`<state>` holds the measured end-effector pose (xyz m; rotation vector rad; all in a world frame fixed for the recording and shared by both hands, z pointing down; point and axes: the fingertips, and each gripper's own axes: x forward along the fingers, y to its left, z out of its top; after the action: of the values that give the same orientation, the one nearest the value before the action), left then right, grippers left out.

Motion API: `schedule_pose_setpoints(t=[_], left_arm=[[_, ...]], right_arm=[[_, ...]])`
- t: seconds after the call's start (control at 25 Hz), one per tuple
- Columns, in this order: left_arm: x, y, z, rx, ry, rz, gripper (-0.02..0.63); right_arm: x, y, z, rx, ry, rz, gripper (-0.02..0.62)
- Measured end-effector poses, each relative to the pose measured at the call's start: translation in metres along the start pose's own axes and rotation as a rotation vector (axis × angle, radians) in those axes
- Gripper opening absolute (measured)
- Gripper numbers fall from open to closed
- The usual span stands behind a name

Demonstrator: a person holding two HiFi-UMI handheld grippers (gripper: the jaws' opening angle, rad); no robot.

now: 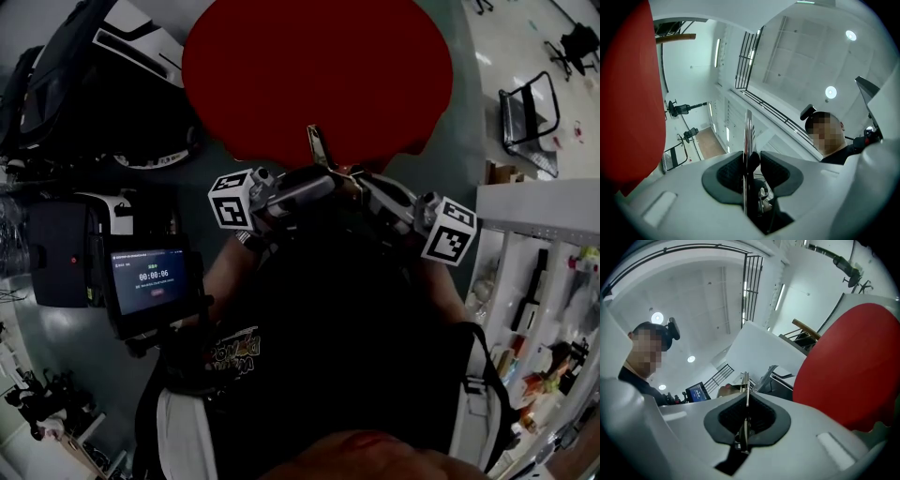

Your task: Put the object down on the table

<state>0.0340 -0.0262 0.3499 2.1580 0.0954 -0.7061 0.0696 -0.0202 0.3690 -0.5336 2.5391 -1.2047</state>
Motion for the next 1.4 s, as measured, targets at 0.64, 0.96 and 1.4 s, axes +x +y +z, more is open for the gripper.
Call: schedule_pose_setpoints(t=[0.64, 0.96, 1.4], left_arm=[[-0.081, 0.128, -0.118, 0.256, 0.310, 0.972, 0.118], [-0.179, 0.129, -0.078, 0.087, 0.161, 1.073, 0.112], [-0.260, 0.152, 0.031, 0.117, 0.074, 0.988, 0.107]], right_arm=[[-0.113, -0.111, 0.046, -0.093, -0.020, -0.320, 0.005], [-0.043, -0.175, 0.066, -0.098, -0.057, -0.477, 0.005], [0.076, -0.302, 0.081, -0.157, -0.013, -0.710, 0.005]])
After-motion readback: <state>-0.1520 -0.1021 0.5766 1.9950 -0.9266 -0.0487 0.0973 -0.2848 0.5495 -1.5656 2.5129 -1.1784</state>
